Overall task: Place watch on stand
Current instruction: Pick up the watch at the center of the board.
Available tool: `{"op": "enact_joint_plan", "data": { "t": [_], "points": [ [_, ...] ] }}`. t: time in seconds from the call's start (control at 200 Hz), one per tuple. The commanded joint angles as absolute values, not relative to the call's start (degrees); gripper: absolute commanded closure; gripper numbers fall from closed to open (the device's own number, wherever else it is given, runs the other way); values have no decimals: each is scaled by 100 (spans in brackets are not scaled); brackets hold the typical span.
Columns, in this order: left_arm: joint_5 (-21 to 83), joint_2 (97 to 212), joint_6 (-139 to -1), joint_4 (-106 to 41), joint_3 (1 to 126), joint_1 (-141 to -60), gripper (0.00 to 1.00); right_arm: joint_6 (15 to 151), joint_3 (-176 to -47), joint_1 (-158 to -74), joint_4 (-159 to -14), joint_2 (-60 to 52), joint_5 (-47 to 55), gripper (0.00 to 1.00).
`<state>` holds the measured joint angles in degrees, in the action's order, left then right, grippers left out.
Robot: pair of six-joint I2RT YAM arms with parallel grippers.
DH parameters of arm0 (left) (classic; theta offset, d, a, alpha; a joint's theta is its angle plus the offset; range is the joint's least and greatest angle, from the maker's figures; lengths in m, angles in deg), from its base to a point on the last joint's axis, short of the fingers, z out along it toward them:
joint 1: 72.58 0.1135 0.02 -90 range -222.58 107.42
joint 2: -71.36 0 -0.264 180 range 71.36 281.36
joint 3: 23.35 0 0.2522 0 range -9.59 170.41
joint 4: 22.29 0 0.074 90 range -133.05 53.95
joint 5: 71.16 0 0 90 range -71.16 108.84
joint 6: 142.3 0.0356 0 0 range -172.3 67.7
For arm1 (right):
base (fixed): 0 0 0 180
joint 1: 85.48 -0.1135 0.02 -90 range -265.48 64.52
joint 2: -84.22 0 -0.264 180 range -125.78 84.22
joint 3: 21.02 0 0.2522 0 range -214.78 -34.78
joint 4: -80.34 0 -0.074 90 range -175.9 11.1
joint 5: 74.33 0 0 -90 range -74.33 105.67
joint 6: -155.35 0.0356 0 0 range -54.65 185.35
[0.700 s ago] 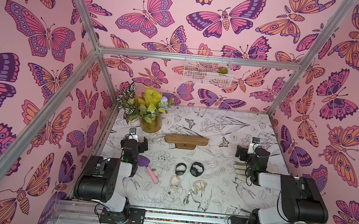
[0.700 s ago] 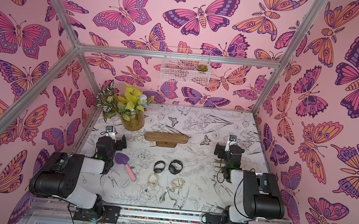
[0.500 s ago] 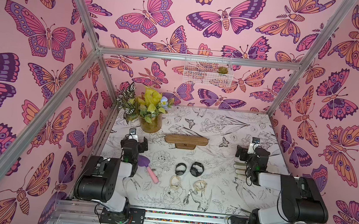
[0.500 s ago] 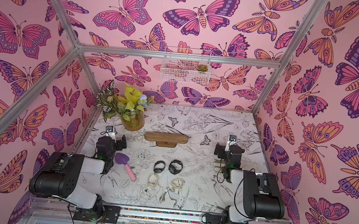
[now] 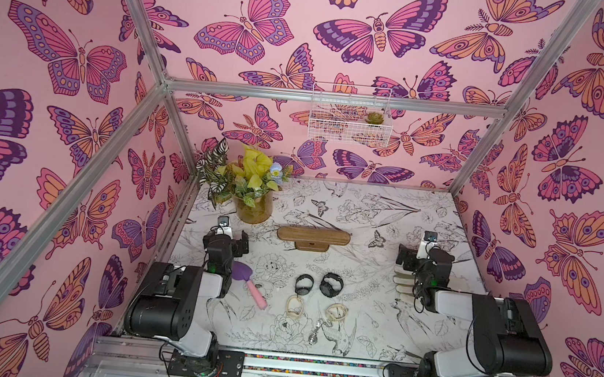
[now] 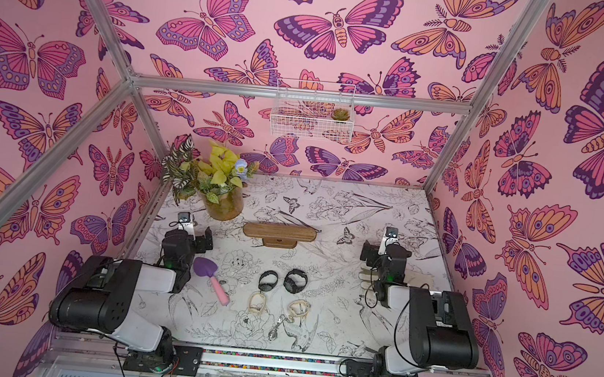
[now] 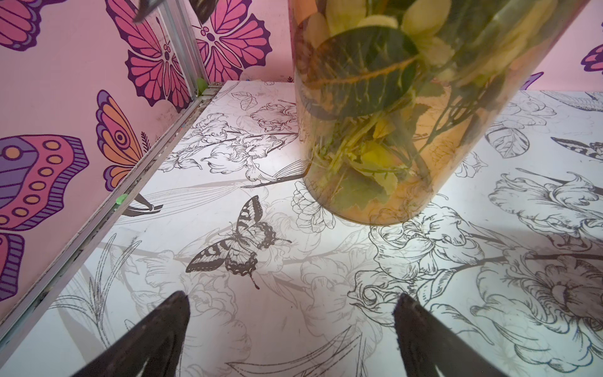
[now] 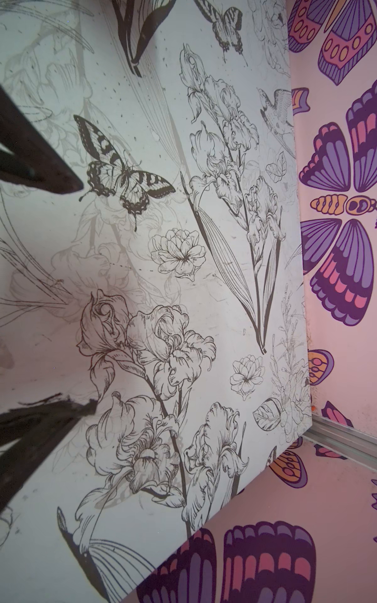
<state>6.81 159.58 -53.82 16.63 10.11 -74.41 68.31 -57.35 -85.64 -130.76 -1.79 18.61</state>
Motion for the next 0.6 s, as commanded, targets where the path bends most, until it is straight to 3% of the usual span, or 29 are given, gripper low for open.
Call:
{"op": "enact_joint_plan", "data": {
  "t": [0.0,0.16,0.29,0.591],
  "points": [
    [617,16007,-5327,1755,1084,-7404,1,6799,-5816,-8616,-13156,-209,1927,1],
    [214,15829,-5177,1934,983,-7630,1,6746,-5746,-8623,-13410,-118,1968,1],
    [132,15922,-4983,2756,491,-7750,1,6758,-6297,-8653,-11622,716,2065,1],
    [154,15838,-4958,2789,426,-7787,1,6954,-6289,-9486,-10378,2401,3321,1]
  ]
}}
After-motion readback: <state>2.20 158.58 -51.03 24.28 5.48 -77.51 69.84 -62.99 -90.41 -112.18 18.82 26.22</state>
